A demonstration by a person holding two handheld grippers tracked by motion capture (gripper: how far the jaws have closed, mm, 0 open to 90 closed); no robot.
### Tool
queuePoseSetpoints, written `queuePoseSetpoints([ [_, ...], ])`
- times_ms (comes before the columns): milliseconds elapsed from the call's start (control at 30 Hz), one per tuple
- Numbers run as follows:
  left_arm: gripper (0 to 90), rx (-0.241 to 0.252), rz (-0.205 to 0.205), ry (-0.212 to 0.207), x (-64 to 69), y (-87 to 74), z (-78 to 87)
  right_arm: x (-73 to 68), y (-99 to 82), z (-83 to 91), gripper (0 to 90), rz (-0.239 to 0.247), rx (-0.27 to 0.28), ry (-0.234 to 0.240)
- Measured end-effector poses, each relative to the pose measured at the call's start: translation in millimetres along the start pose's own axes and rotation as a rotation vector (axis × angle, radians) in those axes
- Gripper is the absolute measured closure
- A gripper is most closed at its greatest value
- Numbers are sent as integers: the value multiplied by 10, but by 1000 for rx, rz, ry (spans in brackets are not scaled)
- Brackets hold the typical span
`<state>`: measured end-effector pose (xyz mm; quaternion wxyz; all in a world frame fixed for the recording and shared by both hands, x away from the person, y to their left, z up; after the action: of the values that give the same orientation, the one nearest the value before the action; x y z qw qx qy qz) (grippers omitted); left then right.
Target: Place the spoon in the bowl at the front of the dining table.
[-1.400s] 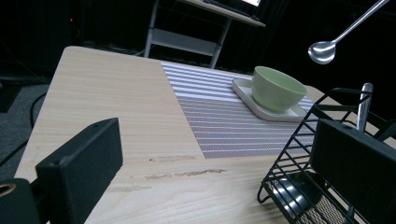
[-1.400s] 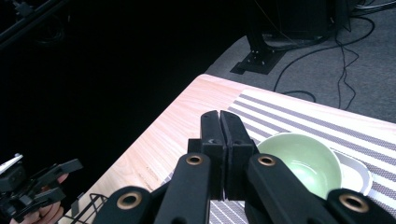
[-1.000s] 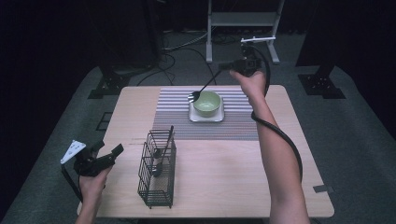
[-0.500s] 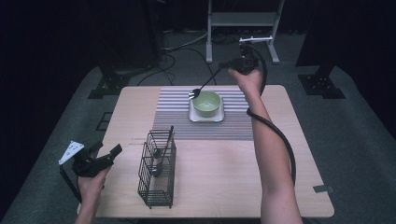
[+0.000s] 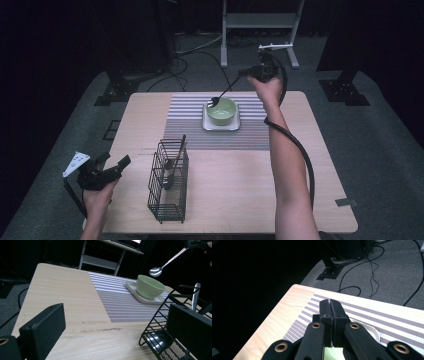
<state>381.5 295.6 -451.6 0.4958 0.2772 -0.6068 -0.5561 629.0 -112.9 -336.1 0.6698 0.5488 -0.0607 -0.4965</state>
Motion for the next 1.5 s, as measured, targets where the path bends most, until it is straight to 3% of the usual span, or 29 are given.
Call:
queuePoseSetpoints([
  [267, 15, -2, 0, -3, 14, -5, -13, 98, -49, -10, 890, -17, -5, -14],
  [1500, 15, 1, -3, -1, -4, 9, 4, 155, -70, -29, 890, -15, -18, -32],
])
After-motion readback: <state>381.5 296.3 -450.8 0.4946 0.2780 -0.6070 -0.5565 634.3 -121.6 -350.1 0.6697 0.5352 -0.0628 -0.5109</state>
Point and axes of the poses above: each handheld gripper's, and its own axes: z roughly backward along the jaws, y roughly out of its top, x roughly to its right, the point moved 10 cm from there along -z, roughly forward along the jaws, and after that the axes turned 7 degrees about x, right-handed, at the moved point
